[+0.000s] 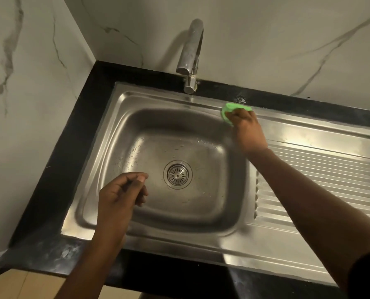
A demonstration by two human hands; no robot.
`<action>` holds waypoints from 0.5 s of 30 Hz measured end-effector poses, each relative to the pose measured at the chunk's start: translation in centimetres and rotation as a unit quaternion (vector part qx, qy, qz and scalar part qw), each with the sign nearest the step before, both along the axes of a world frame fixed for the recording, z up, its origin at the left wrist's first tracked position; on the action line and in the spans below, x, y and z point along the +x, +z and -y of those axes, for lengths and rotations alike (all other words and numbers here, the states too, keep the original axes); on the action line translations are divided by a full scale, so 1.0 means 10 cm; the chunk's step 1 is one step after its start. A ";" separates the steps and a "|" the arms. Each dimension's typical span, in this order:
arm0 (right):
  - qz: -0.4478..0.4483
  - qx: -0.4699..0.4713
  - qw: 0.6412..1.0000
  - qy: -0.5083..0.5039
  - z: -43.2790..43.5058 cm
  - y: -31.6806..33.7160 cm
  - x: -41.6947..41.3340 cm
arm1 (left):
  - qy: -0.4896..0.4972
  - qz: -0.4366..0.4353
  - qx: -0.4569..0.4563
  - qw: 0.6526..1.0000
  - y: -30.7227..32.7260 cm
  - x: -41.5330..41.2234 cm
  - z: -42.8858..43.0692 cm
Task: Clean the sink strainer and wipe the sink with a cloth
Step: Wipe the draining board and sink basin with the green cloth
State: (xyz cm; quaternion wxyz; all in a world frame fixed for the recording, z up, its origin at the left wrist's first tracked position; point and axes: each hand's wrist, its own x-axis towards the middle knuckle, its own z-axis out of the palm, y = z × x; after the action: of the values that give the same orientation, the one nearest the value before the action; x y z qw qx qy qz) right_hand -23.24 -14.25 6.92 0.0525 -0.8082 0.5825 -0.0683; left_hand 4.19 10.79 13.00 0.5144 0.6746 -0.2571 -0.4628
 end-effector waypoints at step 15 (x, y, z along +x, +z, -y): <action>0.166 0.004 0.968 -0.186 -0.22 -0.02 0.84 | 0.003 0.005 0.022 1.000 -0.12 0.31 -0.15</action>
State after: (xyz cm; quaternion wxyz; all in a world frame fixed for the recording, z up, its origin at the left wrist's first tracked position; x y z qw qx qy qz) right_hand -14.85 -12.06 6.68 0.1377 -0.6627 0.7061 -0.2079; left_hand 7.29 12.24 11.76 0.4996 0.6886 -0.2473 -0.4638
